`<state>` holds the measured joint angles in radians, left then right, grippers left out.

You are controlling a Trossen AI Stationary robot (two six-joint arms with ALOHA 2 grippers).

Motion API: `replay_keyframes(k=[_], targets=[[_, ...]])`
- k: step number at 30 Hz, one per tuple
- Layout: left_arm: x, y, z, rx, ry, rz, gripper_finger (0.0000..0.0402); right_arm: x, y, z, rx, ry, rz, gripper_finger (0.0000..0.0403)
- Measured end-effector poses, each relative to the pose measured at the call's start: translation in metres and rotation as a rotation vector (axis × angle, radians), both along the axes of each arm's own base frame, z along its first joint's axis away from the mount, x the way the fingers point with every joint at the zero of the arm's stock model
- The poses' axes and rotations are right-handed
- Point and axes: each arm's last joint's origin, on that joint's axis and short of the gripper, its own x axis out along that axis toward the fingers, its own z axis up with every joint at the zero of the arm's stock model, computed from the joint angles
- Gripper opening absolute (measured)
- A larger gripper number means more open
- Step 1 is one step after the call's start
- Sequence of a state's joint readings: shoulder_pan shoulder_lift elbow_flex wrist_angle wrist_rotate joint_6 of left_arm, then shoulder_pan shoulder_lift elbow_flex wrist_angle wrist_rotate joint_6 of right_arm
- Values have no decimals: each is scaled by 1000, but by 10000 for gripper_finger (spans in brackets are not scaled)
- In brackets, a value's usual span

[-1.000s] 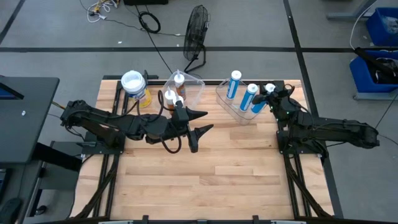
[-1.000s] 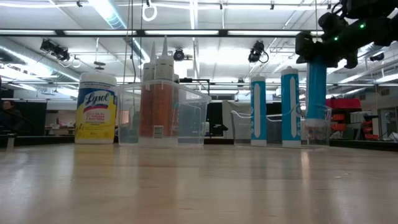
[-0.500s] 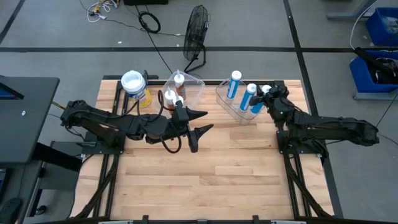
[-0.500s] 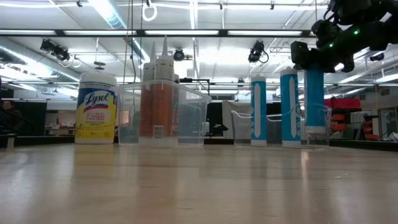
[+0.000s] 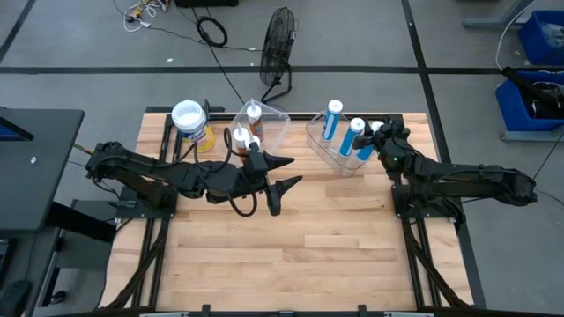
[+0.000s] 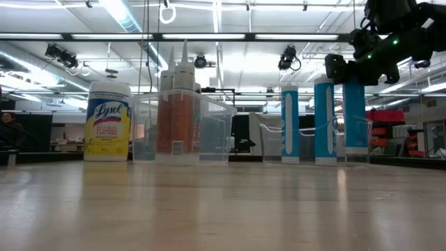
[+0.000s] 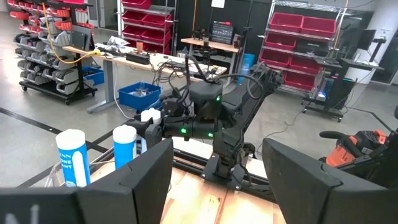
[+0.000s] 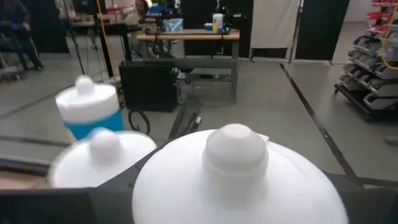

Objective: Pick & place silicon tubes, Sealant and Lysol wipes
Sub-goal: Put the blue sealant into the transparent bin

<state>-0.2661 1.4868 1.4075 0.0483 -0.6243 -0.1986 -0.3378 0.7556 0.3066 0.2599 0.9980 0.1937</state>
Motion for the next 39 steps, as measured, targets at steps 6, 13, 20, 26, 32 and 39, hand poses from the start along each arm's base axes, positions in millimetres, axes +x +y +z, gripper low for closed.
replay_keyframes(k=[6,13,20,26,32,39], targets=[[0,0,0,0,1,0,250,0,0,2,-6,-20,-5,206],[0,0,0,1,1,0,250,-1,0,-2,15,-24,-11,206],[0,0,0,0,1,1,250,-8,2,-26,42,-114,-58,206],[0,0,0,1,1,1,250,-8,2,-27,32,-112,-51,206],[0,0,0,1,1,2,250,-7,3,-27,30,-87,-19,206],[0,0,0,1,1,2,250,-6,3,-28,43,-79,29,218]])
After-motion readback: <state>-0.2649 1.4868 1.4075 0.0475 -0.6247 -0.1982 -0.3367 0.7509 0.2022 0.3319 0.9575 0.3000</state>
